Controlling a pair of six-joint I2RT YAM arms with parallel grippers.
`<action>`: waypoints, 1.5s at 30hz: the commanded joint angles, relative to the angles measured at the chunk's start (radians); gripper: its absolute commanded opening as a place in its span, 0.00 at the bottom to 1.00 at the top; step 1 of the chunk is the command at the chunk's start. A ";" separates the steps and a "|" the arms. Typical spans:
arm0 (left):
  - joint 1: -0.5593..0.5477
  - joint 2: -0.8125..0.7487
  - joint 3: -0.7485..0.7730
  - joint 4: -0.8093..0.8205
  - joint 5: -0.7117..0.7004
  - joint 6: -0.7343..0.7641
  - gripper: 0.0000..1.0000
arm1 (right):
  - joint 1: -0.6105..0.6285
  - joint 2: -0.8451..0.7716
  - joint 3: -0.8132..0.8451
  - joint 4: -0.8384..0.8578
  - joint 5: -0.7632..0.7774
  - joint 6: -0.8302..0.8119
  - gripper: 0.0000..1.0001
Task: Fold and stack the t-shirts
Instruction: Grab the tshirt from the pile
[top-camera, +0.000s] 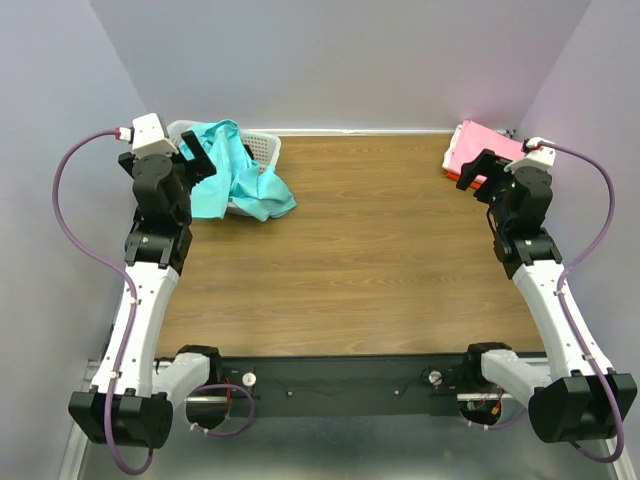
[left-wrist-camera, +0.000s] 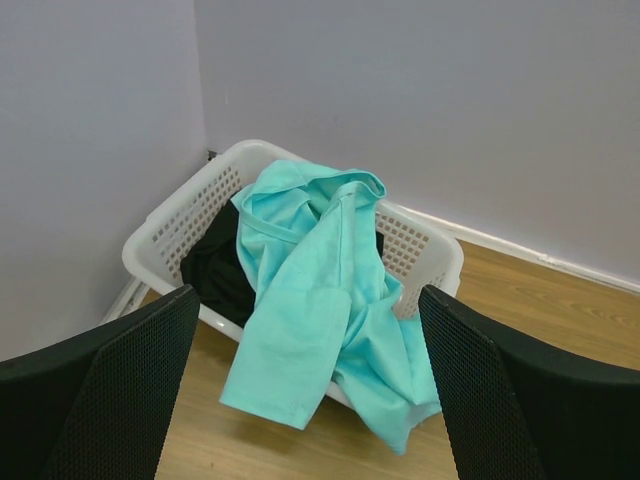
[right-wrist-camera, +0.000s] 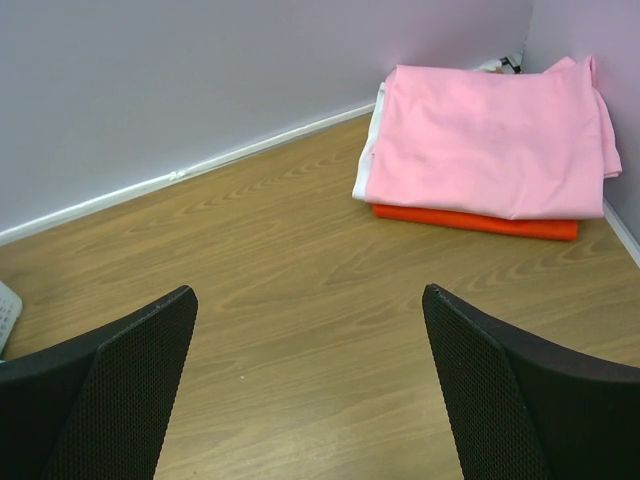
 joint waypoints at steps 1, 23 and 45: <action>0.005 -0.006 0.024 -0.045 -0.045 0.003 0.98 | -0.007 -0.003 0.023 -0.020 0.020 0.008 1.00; 0.042 0.776 0.497 -0.309 0.170 0.058 0.83 | -0.007 0.055 0.014 -0.030 -0.026 0.040 1.00; 0.043 1.025 0.661 -0.415 0.141 0.072 0.15 | -0.007 0.156 0.063 -0.031 -0.049 0.068 1.00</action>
